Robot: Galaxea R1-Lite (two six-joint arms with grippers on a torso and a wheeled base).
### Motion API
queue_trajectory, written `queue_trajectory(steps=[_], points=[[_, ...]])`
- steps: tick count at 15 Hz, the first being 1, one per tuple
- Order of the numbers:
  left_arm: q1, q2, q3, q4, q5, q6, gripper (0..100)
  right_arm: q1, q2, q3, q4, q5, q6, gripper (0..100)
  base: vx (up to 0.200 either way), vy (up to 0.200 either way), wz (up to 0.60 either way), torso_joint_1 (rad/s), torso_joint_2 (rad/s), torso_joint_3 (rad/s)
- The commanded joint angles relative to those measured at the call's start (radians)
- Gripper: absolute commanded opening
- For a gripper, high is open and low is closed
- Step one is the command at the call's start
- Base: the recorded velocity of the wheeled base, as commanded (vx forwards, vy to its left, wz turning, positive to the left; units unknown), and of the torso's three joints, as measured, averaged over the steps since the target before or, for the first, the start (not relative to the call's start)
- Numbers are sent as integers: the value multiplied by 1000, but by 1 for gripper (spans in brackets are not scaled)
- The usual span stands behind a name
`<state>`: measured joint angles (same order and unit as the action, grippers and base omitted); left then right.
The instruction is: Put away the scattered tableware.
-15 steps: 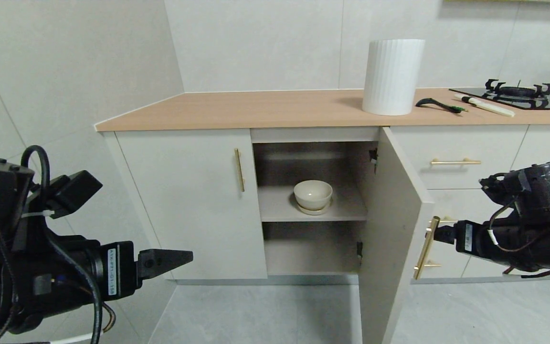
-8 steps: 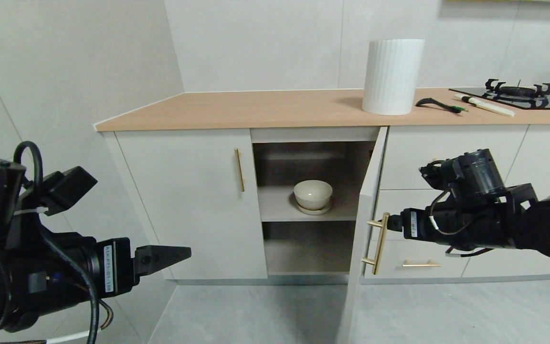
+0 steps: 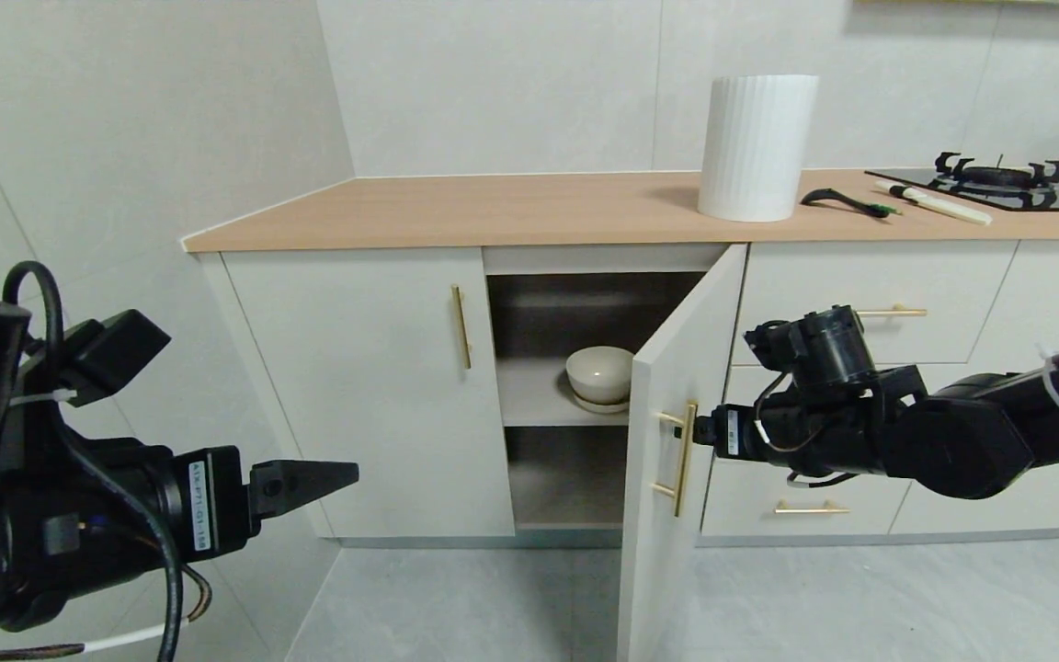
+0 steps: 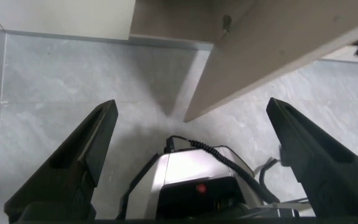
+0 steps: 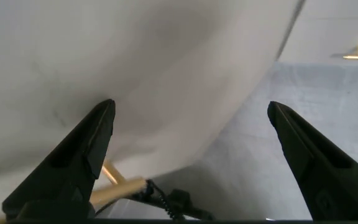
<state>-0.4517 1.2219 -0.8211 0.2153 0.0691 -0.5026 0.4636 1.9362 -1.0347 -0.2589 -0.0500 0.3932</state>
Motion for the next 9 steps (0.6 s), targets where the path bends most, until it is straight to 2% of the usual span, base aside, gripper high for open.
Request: queue_trajectory(steps=[1, 5, 9], points=[[-1, 2, 0, -1, 0, -1, 100, 12, 72, -1, -65, -4, 9, 100, 0, 0, 0, 0, 0, 0], [-4, 5, 0, -1, 0, 1, 100, 21, 139, -11, -171, -11, 73, 100, 0, 0, 0, 0, 0, 0], [-4, 7, 0, -1, -5, 1, 100, 21, 156, -33, -187, -11, 107, 100, 0, 0, 0, 0, 0, 0]])
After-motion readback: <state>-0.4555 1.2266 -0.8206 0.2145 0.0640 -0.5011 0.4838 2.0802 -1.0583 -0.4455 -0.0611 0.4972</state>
